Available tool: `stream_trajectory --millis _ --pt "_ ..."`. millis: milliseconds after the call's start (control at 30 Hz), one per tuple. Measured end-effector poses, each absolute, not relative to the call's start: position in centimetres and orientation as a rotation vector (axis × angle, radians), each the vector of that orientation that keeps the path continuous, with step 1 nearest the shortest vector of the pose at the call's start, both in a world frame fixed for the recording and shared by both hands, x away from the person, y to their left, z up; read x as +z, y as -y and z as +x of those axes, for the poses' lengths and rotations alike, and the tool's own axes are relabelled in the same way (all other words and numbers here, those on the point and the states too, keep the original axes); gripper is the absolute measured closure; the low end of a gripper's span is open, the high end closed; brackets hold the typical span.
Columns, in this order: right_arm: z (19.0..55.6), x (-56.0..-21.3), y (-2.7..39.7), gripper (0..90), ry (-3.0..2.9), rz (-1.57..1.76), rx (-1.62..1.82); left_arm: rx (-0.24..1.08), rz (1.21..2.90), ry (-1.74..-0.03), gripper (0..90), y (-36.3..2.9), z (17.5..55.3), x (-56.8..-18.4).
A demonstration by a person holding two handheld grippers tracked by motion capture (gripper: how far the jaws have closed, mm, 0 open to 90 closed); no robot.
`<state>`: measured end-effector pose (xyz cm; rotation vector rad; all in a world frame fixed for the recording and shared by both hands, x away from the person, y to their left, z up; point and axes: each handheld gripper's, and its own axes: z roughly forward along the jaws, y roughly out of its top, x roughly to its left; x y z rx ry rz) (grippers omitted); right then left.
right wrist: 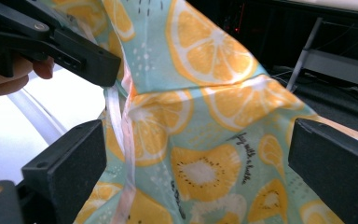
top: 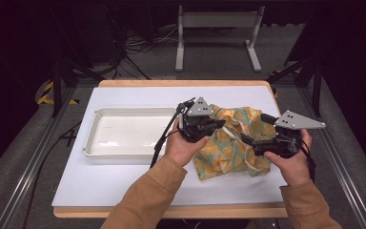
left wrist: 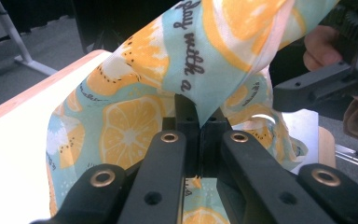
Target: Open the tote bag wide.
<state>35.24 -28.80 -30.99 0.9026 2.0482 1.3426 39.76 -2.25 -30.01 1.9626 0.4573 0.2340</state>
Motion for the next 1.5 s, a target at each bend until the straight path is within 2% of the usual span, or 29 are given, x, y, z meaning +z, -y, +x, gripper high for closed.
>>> stream_trajectory --millis 167,233,300,333,367,500,600,633,833,1500 --pt "36.0 -31.5 28.9 9.0 -2.028 0.948 1.32 0.228 1.965 -0.455 90.0 2.2 39.7 -30.1" --pt "36.2 -31.7 29.2 13.0 -2.022 0.966 1.308 0.228 1.968 -0.45 90.0 2.0 39.8 -30.0" --pt "36.4 -31.9 29.5 22.8 -2.006 0.99 1.29 0.226 1.965 -0.451 89.9 1.9 39.8 -30.0" --pt "36.4 -31.9 29.5 22.8 -2.006 0.99 1.29 0.226 1.965 -0.451 89.9 1.9 39.8 -30.0" --pt "36.4 -31.9 29.7 28.3 -1.999 1.012 1.284 0.227 1.969 -0.449 89.9 1.8 39.9 -30.0" --pt "36.0 -31.7 30.1 65.1 -1.971 0.989 1.28 0.234 1.967 -0.462 89.9 1.5 40.0 -30.0" --pt "35.9 -31.4 30.5 81.0 -1.962 0.975 1.291 0.229 1.966 -0.467 89.9 1.3 40.0 -30.0" --pt "35.8 -31.3 30.6 83.5 -1.955 0.972 1.295 0.234 1.969 -0.464 89.9 1.2 40.1 -29.9" --pt "36.0 -30.6 31.2 87.7 -1.93 0.971 1.302 0.256 1.986 -0.482 89.9 0.6 40.8 -29.7" --pt "39.0 -29.3 32.1 87.9 -1.915 1.006 1.345 0.296 2.051 -0.517 89.4 -0.3 41.7 -30.3"
